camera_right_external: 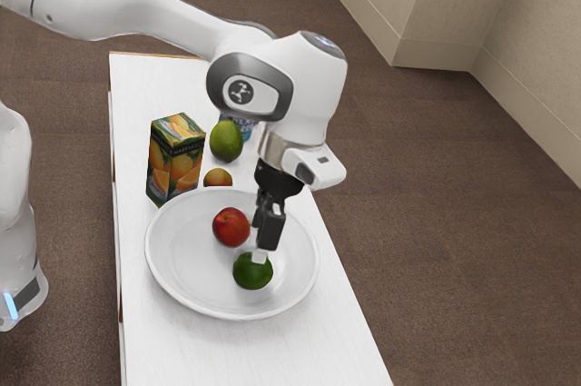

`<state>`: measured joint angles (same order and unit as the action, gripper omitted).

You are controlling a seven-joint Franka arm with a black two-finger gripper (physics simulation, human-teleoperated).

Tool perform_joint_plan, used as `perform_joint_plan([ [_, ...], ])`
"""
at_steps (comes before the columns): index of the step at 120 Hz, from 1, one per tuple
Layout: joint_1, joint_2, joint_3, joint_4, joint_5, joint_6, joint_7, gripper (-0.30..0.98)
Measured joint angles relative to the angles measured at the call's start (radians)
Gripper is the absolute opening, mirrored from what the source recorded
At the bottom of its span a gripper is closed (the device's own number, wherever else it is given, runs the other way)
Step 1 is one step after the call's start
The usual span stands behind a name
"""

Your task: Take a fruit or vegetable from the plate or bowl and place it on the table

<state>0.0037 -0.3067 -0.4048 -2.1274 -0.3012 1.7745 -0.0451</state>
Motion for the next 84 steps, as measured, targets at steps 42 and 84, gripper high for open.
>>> perform_joint_plan([
  [42, 0.028, 0.075, 0.004, 0.017, 0.014, 0.05, -0.027, 0.69],
  [84, 0.032, 0.108, 0.001, -0.03, 0.015, 0.059, -0.044, 0.69],
])
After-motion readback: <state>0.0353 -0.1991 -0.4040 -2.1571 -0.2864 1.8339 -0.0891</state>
